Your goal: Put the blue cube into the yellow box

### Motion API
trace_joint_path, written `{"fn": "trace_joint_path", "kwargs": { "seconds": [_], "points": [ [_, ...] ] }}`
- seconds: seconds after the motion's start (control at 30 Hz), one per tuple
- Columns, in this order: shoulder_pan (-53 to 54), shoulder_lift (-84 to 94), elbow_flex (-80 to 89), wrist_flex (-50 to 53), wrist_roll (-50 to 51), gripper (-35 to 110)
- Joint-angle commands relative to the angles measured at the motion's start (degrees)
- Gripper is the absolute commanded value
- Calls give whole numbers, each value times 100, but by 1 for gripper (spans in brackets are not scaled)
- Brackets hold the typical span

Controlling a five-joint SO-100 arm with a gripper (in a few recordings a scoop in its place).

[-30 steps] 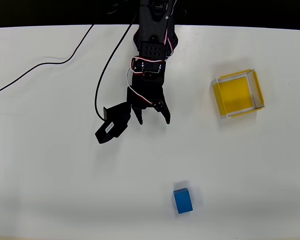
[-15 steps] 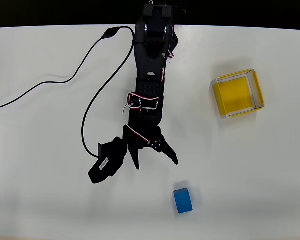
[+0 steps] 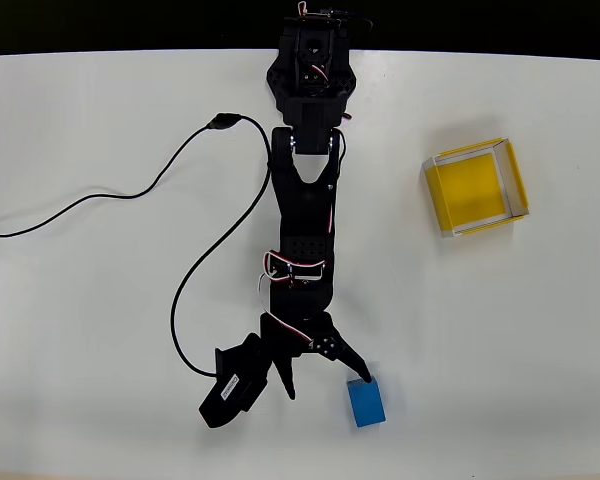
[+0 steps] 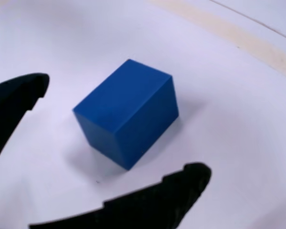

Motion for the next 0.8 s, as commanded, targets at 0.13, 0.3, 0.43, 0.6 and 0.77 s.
{"fn": "trace_joint_path", "kwargs": {
  "seconds": [0.13, 0.3, 0.43, 0.6, 0.77],
  "points": [
    [-220, -633, -1521, -562, -26, 59],
    [-308, -1151, -2004, -633, 62, 59],
    [-334, -1512, -2426, -606, 167, 59],
    [-448, -1811, -2769, -580, 299, 58],
    [-624, -2004, -2962, -624, 387, 57]
  ]
}}
